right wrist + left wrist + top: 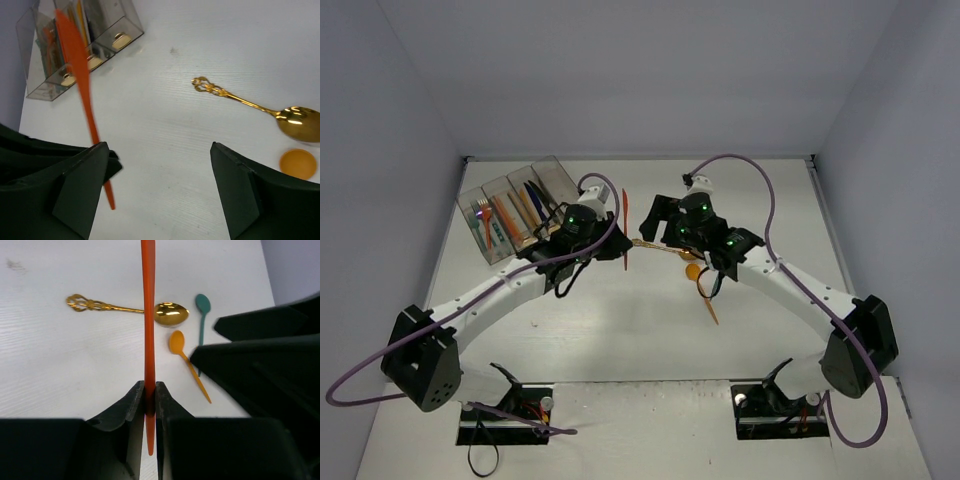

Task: Sort the eating utensils into containers

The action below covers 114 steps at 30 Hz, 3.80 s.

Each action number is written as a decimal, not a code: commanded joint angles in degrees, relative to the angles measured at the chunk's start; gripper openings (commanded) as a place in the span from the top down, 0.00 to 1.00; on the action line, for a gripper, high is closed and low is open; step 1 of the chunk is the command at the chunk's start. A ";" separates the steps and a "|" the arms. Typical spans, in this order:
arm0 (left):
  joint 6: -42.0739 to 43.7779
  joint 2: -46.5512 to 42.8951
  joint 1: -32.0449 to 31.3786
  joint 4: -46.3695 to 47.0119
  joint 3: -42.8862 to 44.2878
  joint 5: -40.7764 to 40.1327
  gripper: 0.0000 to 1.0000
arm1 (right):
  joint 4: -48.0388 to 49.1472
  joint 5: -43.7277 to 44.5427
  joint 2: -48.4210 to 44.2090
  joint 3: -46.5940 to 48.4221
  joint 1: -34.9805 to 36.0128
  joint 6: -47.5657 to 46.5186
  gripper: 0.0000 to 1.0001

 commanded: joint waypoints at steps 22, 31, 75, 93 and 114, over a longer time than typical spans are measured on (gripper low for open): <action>8.19 35.94 34.31 -25.91 42.71 -7.80 0.89 | -9.63 -2.51 -15.46 -10.34 -22.12 -15.04 0.00; 7.72 32.08 34.21 -27.01 41.62 -7.45 0.46 | -11.38 -0.52 -14.45 -11.48 -22.23 -16.28 0.00; 22.78 -11.74 16.73 -16.57 -1.51 7.30 0.23 | -15.76 -3.08 17.68 -7.54 -7.74 -18.57 0.89; 21.17 -14.17 16.62 -16.63 -3.58 8.23 0.23 | -16.55 -2.44 17.50 -4.56 -4.21 -15.66 0.59; 20.66 -14.02 16.29 -15.76 -4.76 9.33 0.23 | -23.40 -2.71 16.80 -9.02 2.28 -13.37 0.80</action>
